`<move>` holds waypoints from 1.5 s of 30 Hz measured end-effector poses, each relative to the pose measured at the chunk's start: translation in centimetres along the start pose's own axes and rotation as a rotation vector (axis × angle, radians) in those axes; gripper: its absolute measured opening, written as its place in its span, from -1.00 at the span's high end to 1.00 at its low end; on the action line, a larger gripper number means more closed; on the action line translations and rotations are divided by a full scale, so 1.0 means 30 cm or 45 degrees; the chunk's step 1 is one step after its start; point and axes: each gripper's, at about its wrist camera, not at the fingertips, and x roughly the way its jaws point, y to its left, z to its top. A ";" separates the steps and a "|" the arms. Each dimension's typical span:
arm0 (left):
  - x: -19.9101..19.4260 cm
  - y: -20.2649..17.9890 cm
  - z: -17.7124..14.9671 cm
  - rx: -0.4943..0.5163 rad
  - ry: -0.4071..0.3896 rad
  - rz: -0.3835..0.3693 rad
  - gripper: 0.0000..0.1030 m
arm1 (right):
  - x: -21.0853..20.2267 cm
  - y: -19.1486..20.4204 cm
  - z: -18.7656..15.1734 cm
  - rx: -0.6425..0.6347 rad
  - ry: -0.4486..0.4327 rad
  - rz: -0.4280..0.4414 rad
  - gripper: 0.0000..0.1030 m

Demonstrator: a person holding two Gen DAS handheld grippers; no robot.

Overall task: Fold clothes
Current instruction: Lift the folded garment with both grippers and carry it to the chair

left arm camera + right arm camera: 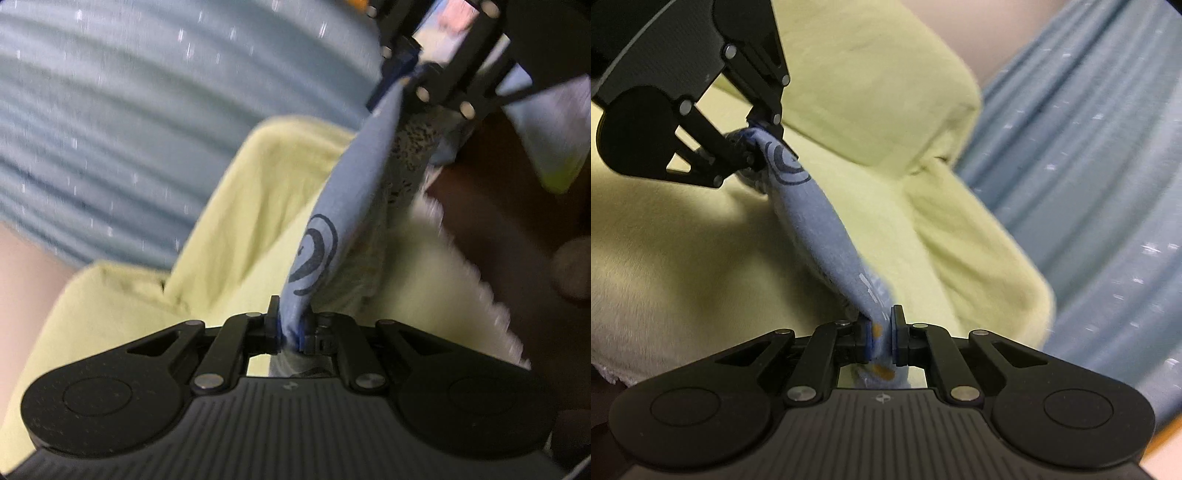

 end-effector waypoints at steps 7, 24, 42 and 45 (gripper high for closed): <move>-0.164 -0.091 0.279 0.102 -0.313 -0.100 0.88 | -0.323 -0.157 -0.100 -0.018 0.074 -0.188 0.87; -0.054 -0.217 1.175 0.325 -0.866 -0.226 0.88 | -0.834 -0.569 -0.559 0.175 0.462 -0.613 0.87; 0.238 -0.762 1.052 0.470 -0.709 -0.483 0.71 | -0.606 -0.424 -1.068 0.206 0.702 -0.525 0.74; 0.228 -0.754 1.032 0.456 -0.712 -0.446 0.68 | -0.616 -0.441 -1.080 0.203 0.701 -0.540 0.51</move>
